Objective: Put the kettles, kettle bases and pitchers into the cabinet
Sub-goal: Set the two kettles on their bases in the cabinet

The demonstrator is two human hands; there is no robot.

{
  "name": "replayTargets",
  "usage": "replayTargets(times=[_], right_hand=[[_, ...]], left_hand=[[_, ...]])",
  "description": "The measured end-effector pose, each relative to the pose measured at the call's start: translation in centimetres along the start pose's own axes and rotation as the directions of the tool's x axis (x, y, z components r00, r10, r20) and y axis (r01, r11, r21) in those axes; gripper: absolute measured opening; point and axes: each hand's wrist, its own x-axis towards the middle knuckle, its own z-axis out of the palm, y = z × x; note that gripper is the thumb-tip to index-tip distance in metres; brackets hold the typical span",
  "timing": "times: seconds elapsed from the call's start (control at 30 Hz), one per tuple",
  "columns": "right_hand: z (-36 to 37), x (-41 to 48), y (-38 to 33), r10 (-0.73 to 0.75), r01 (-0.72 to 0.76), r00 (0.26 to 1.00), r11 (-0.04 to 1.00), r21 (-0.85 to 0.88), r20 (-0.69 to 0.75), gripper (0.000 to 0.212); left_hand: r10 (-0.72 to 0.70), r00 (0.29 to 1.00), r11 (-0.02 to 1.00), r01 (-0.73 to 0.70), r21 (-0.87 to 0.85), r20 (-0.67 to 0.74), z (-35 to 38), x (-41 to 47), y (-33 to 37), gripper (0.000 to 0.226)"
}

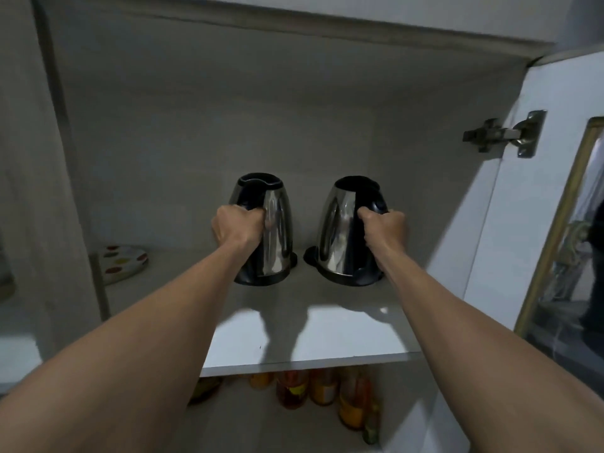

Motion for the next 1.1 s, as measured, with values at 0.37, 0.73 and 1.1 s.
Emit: replayTargets(times=[0.37,0.73,1.1], right_hand=[[7.7,10.4,5.6,-0.006,0.006,1.0,1.0,-0.024,-0.002,0.03],[12.2,16.6,9.6,0.027,-0.024,0.999,0.997,-0.072,0.044,0.041],[13.5,18.9,11.1,0.031,-0.028,0.997,0.999,-0.044,0.069,0.03]], left_hand=[[0.057,0.997,0.995,-0.054,0.086,-0.042,9.6,9.1,-2.2,0.036],[-0.009,0.999,0.996,0.011,0.085,-0.031,14.9,13.0,-5.7,0.038],[-0.013,0.997,0.994,0.022,0.103,-0.079,16.9,14.5,-6.3,0.035]])
